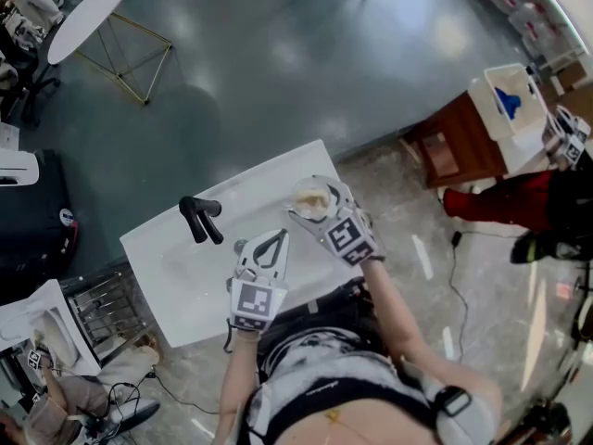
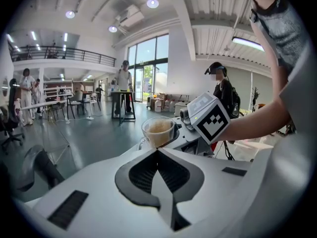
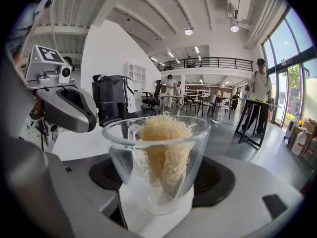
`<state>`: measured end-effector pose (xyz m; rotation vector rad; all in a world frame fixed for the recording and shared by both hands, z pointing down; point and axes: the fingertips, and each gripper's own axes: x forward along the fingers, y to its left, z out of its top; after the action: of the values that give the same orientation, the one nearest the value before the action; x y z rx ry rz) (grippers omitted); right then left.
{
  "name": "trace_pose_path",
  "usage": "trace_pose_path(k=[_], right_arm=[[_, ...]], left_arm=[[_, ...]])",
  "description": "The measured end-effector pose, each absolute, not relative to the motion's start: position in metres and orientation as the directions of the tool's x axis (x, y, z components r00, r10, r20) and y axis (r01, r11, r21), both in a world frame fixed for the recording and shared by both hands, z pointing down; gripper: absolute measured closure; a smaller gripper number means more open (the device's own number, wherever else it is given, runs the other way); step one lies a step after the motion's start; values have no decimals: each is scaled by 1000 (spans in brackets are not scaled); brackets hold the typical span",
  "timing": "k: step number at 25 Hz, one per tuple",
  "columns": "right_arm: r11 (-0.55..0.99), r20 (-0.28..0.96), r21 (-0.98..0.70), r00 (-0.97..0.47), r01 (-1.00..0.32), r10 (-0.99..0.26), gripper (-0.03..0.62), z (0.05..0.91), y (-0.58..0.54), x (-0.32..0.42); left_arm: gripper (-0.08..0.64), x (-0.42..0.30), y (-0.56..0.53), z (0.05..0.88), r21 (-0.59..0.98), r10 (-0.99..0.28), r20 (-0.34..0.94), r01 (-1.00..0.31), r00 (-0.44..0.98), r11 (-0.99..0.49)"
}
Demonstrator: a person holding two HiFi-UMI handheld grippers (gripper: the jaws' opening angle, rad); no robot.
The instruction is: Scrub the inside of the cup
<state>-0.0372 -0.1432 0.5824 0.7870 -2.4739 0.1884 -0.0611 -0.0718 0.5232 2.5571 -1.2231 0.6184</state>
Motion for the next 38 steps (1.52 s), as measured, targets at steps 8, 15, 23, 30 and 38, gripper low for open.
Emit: trace_pose_path(k=[8, 15, 23, 30, 38], right_arm=[[822, 539, 7, -690, -570, -483, 204, 603, -165, -40], [810, 541, -21, -688, -587, -484, 206, 620, -181, -41], [804, 571, -11, -664, -594, -483, 206, 646, -196, -40], [792, 567, -18, -659, -611, -495, 207, 658, -209, -36], [794, 553, -13, -666, -607, -501, 207, 666, -218, -38]], left_arm=[[552, -59, -82, 542, 67, -662, 503, -789, 555, -610], [552, -55, -94, 552, 166, -646, 481, -785, 593, -597], [552, -54, -91, 564, 216, -603, 503, -765, 619, -606], [552, -54, -89, 572, 231, -592, 519, -768, 617, -597], [552, -57, -86, 577, 234, -586, 533, -772, 610, -591]])
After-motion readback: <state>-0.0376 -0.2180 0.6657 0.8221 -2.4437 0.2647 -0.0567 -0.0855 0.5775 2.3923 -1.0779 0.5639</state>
